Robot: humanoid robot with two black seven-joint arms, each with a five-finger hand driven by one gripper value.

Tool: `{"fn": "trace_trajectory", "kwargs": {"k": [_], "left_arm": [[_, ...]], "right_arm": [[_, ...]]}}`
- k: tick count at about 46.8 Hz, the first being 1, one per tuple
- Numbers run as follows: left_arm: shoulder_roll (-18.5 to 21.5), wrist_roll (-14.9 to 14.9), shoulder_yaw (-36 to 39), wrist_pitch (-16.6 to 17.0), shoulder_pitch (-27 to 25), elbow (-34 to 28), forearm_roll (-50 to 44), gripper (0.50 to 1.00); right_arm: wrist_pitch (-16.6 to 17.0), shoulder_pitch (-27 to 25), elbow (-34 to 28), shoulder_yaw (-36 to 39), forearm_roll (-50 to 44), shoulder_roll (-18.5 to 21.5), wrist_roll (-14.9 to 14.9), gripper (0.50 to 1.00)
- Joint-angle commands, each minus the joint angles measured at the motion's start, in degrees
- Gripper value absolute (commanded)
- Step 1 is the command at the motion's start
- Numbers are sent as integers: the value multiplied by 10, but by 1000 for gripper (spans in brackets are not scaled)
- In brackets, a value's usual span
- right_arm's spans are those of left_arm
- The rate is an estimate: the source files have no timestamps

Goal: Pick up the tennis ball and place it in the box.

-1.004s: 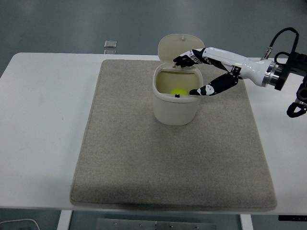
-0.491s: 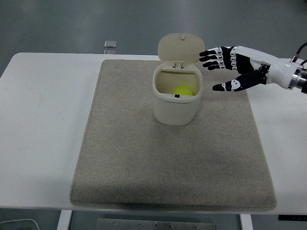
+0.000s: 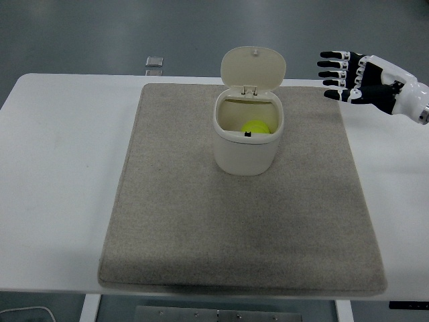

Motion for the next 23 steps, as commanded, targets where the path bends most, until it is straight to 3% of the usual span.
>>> {"fn": "trace_trajectory", "kwargs": {"k": [1,7,14,23], "left_arm": [[0,0,0,0,0,0,0,992],[0,0,0,0,0,0,0,992],[0,0,0,0,-1,0,0,992],[0,0,0,0,0,0,0,992]], "right_arm": [[-14,-3,-19,2,57,17,-32,895],[-34,-5,-27,2,153,31,-53,895],[-57,-8,-34,3,204,53,-55,895],[-55,-18,-48,2,277,70,-55,897]]}}
